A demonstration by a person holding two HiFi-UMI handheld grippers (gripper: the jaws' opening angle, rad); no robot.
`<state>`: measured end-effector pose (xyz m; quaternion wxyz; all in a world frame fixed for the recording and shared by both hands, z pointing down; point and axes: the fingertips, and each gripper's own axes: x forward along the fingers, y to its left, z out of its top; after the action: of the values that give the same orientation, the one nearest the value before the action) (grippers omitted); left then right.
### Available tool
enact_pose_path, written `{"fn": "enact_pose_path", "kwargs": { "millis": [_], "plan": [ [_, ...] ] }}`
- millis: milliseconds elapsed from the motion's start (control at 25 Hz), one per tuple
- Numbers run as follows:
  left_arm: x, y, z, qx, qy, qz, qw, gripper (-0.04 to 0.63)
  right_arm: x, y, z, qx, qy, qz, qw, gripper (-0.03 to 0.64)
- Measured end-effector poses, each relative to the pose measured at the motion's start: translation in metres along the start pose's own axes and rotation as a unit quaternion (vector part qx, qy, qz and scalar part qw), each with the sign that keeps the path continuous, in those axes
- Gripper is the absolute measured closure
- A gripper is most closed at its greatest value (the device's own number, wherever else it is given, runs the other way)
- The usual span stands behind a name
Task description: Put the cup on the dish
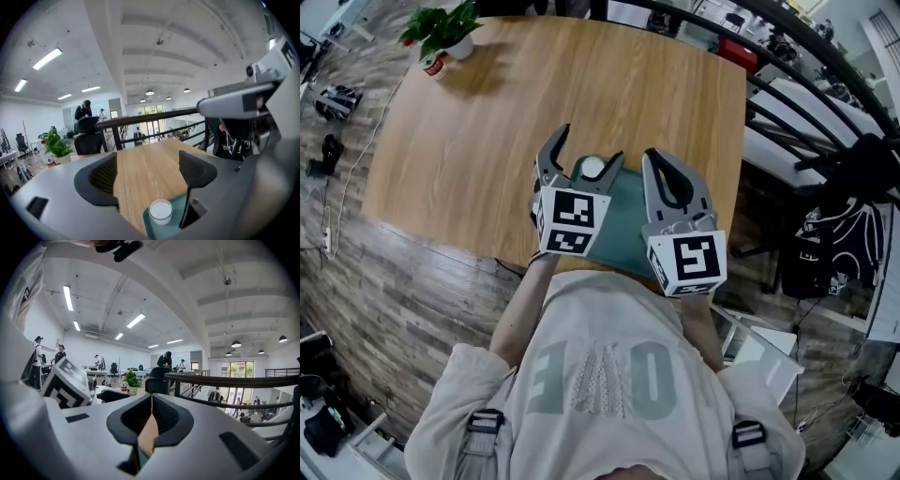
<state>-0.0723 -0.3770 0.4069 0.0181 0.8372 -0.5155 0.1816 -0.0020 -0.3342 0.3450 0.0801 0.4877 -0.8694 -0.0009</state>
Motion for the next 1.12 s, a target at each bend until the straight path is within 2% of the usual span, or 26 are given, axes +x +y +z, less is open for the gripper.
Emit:
{"fn": "enact_pose_path", "kwargs": {
  "millis": [120,240,280,360,400,440,520,640,800,920,1120],
  "plan": [
    [-0.030,0.003,0.049,-0.009,-0.090,0.011,0.9959,0.193,-0.005,0.000,0.016,0.000,-0.035,-0.007,0.999,0.597],
    [-0.056,0.008,0.085,-0.044,-0.159,0.003,0.9862,0.211,-0.009,-0.001,0.029,0.008,-0.065,-0.014,0.998,0.597],
    [-0.066,0.011,0.094,-0.052,-0.179,0.007,0.9825,0.279,-0.011,-0.001,0.032,0.013,-0.070,-0.016,0.997,0.597],
    [-0.085,0.019,0.107,-0.048,-0.206,0.040,0.9765,0.460,-0.014,-0.001,0.038,0.017,-0.079,-0.020,0.997,0.597],
    [-0.093,0.024,0.111,-0.035,-0.210,0.063,0.9751,0.542,-0.016,-0.001,0.040,0.017,-0.084,-0.024,0.996,0.597],
    [-0.099,0.027,0.111,-0.018,-0.207,0.084,0.9745,0.586,-0.018,-0.002,0.043,0.018,-0.091,-0.031,0.995,0.597],
    [-0.106,0.028,0.108,0.000,-0.195,0.104,0.9752,0.586,-0.024,-0.005,0.048,0.022,-0.104,-0.049,0.993,0.597],
    [-0.112,0.024,0.101,-0.008,-0.190,0.102,0.9764,0.586,-0.030,-0.007,0.048,0.021,-0.106,-0.058,0.992,0.598],
    [-0.116,0.021,0.089,0.051,-0.159,0.118,0.9789,0.586,-0.031,0.003,0.045,0.006,-0.092,-0.048,0.995,0.598],
    [-0.111,0.019,0.079,0.049,-0.134,0.114,0.9831,0.586,-0.030,0.009,0.043,0.009,-0.091,-0.036,0.995,0.598],
    [-0.117,0.018,0.079,0.044,-0.143,0.119,0.9815,0.586,-0.030,0.020,0.041,0.003,-0.090,-0.016,0.996,0.598]
  ]
}}
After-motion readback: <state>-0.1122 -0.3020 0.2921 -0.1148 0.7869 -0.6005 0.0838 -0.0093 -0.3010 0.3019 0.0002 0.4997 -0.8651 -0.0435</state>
